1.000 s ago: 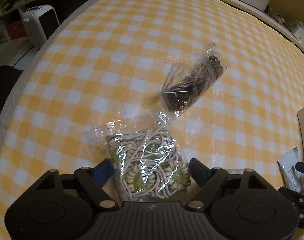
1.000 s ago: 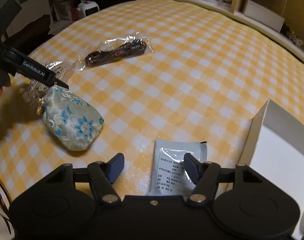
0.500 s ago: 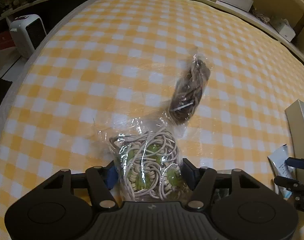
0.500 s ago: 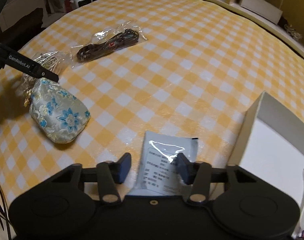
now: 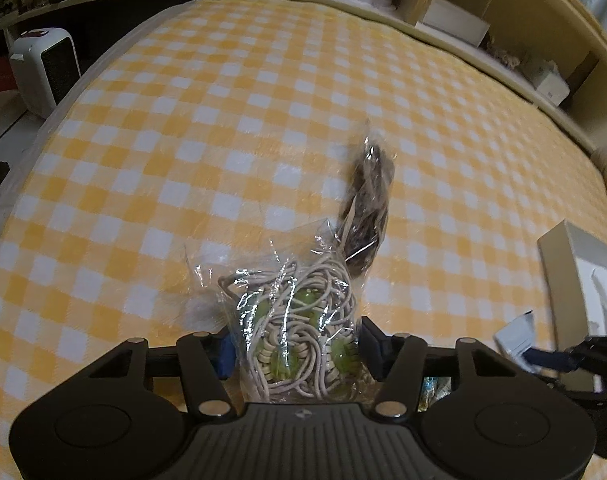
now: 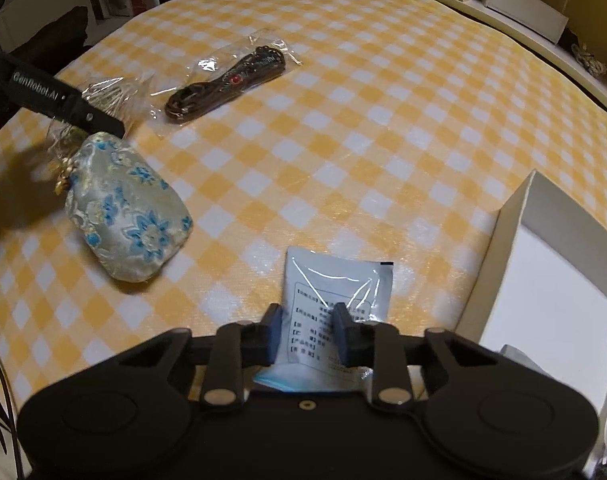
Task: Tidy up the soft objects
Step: 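Grasp the bagged beaded string with the left gripper while the right grasps the white sachet, then carry the bagged string and white sachet over the white box, then lower the string bag and sachet into the box and open both grippers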
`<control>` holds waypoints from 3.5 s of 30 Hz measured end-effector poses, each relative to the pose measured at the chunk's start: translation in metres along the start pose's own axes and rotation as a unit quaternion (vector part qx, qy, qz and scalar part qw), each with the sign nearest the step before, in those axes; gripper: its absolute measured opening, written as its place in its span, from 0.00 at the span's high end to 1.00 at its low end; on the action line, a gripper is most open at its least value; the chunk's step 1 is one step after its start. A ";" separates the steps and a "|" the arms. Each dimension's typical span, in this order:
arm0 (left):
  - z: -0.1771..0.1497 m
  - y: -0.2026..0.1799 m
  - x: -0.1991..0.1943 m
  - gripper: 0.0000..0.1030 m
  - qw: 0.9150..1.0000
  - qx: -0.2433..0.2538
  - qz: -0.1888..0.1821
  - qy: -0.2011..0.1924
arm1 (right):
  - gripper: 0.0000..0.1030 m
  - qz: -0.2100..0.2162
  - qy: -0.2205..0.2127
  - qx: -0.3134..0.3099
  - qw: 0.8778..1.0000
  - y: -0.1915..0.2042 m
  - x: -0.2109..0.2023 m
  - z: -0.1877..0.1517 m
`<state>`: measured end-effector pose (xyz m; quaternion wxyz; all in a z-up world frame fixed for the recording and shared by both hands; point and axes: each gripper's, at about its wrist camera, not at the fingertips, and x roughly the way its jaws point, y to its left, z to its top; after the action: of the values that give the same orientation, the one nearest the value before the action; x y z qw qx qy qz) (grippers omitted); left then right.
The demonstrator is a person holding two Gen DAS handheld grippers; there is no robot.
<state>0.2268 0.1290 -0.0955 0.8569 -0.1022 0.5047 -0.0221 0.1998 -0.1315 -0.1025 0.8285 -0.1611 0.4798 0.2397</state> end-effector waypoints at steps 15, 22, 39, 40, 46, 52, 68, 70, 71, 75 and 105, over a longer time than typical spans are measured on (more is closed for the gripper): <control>0.001 -0.013 -0.047 0.44 0.997 -0.015 -0.041 -0.066 | 0.85 0.033 -0.061 0.080 0.994 -0.019 -0.038 -0.002; 0.003 -0.055 -0.059 0.44 0.993 0.021 -0.079 -0.079 | 0.85 0.029 -0.098 0.114 0.988 -0.035 -0.070 -0.010; 0.010 -0.175 -0.069 0.44 0.979 0.110 -0.141 -0.098 | 0.85 -0.007 -0.187 0.212 0.959 -0.111 -0.133 -0.037; 0.010 -0.183 -0.069 0.44 0.978 0.115 -0.145 -0.098 | 0.85 -0.013 -0.190 0.218 0.957 -0.116 -0.135 -0.041; 0.008 -0.231 -0.058 0.43 0.972 0.142 -0.164 -0.092 | 0.85 -0.034 -0.208 0.264 0.941 -0.149 -0.149 -0.068; 0.007 -0.275 -0.034 0.43 0.965 0.175 -0.178 -0.077 | 0.85 -0.048 -0.226 0.310 0.922 -0.176 -0.157 -0.090; 0.012 -0.335 0.067 0.43 0.963 0.220 -0.155 -0.026 | 0.92 -0.026 -0.192 0.355 0.915 -0.208 -0.129 -0.104; 0.012 -0.335 0.076 0.43 0.964 0.220 -0.148 -0.016 | 0.92 -0.019 -0.186 0.348 0.919 -0.207 -0.129 -0.104; 0.012 -0.336 0.082 0.43 0.964 0.222 -0.145 -0.009 | 0.92 -0.017 -0.180 0.343 0.922 -0.207 -0.128 -0.104; 0.006 -0.335 0.100 0.43 0.965 0.222 -0.140 0.011 | 0.92 -0.024 -0.140 0.326 0.935 -0.207 -0.109 -0.098; 0.007 -0.316 0.035 0.24 0.972 0.191 -0.131 -0.026 | 0.69 -0.065 -0.152 0.372 0.913 -0.209 -0.122 -0.104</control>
<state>0.2702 -0.1837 -0.0597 0.8632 -0.0024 0.4507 -0.2274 0.1888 -0.3873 -0.0394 0.9050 0.1662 0.3914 0.0109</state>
